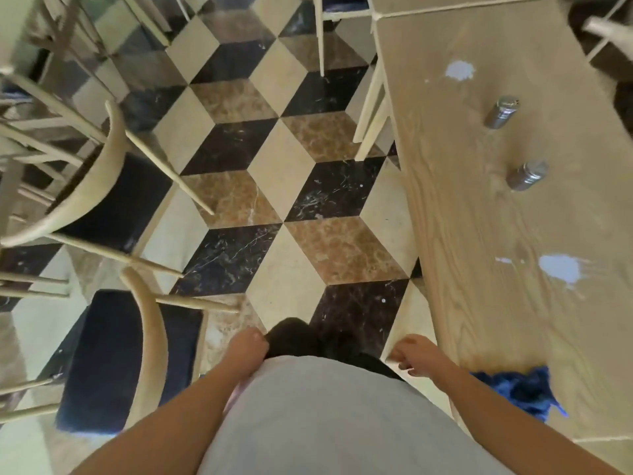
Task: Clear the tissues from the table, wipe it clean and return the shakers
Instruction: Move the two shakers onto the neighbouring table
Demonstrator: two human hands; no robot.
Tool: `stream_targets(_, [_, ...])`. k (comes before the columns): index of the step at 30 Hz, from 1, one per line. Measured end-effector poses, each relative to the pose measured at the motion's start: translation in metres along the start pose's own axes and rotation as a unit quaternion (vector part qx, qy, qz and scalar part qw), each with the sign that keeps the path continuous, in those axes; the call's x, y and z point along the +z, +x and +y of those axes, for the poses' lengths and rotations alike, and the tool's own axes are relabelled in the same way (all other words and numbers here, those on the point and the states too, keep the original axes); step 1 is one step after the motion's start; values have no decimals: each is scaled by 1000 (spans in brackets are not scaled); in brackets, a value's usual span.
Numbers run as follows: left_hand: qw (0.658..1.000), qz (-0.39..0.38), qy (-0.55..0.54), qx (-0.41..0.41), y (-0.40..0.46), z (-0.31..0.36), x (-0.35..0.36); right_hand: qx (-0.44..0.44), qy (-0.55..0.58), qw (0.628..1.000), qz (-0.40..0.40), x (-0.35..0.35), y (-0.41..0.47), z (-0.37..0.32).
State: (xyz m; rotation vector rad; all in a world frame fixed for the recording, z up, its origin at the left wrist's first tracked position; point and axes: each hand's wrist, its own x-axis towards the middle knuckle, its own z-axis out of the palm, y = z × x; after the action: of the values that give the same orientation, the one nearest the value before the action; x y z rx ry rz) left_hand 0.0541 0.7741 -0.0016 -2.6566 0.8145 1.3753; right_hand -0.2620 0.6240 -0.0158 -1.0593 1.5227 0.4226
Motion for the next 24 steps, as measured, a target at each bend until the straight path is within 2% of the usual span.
stream_targets(3, [995,18,64,76,39,50,-37,19,53,998,18,-19,14,-22])
stream_targets(8, [977,-35,165,130,119,125,-100,72,59,994,49,-26,30,-63])
stream_targets(10, [968,-43,191,157,156,161,-132,101,117,986,59,-23,39,-84])
stream_targets(11, [959,-56,219,173,168,178,-145,112,69,990,49,-22,39,-97])
stream_targets(12, [943,-72,259,194,177,194,-156,105,13,994,42,-23,35,-115])
stream_targets(13, [927,-94,294,213,184,210,-163,91,-18,994,66,-28,32,-133])
stream_targets(14, [906,-120,328,237,188,227,-169,68,-5,993,98,-34,31,-150])
stream_targets(16, [867,-164,386,268,198,263,-179,86,53,985,138,-48,36,-180])
stream_targets(19, [832,-205,442,263,213,309,-182,96,161,959,211,-59,44,-203])
stream_targets(22, [802,-229,485,261,225,354,-175,97,191,954,211,-74,56,-210])
stream_targets(24, [763,-252,533,266,234,385,-166,96,204,955,193,-85,61,-212])
